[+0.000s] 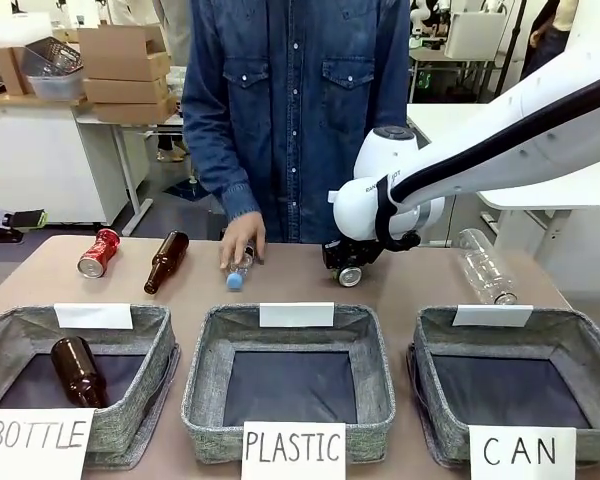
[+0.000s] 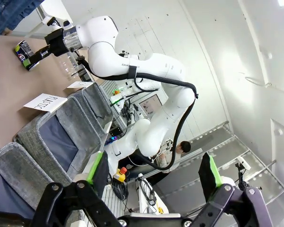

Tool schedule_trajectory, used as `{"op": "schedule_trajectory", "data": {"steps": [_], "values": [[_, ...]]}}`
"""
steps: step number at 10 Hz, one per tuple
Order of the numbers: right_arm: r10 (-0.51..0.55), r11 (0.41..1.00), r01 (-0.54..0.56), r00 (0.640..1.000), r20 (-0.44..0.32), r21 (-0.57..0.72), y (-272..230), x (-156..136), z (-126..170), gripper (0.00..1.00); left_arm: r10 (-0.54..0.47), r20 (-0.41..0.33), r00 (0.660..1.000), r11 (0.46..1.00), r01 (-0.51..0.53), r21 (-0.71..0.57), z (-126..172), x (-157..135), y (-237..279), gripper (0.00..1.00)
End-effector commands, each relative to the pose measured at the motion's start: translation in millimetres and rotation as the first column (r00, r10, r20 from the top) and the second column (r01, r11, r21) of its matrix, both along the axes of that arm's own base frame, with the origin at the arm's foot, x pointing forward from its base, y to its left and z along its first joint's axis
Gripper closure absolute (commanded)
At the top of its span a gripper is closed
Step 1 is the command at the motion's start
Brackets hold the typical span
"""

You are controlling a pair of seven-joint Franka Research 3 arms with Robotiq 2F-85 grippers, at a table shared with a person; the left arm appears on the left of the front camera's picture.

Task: Sort the can waste into the basket.
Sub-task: Pick up the can waste from the table and place it in the right Fabric basket.

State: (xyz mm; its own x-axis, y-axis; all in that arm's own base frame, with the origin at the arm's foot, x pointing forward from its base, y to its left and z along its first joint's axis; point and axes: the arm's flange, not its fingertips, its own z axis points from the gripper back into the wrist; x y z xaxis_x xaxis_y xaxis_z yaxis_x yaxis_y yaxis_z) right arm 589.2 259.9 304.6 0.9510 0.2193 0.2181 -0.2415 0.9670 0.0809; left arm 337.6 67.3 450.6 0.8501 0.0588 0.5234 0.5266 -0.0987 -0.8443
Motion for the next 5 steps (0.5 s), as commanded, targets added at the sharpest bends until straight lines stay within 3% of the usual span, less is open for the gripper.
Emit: {"op": "schedule_trajectory", "data": {"steps": [1,3,5], "values": [[-0.035,0.999,0.034,0.999,-0.017,-0.037,2.3,4.0,-3.6,1.0,0.002,0.023,1.0,1.0,-0.001,-0.022,1.8,-0.7,-2.3,0.0],[0.004,1.0,-0.004,1.0,-0.029,-0.002,-7.3,-4.7,9.8,1.0,0.002,0.023,1.0,1.0,-0.001,-0.022,1.8,-0.7,-2.3,0.0],[0.181,0.983,-0.177,0.978,-0.099,0.048,-51.7,-65.0,69.9,1.0,0.002,0.023,1.0,1.0,-0.001,-0.022,1.8,-0.7,-2.3,0.0]]}}
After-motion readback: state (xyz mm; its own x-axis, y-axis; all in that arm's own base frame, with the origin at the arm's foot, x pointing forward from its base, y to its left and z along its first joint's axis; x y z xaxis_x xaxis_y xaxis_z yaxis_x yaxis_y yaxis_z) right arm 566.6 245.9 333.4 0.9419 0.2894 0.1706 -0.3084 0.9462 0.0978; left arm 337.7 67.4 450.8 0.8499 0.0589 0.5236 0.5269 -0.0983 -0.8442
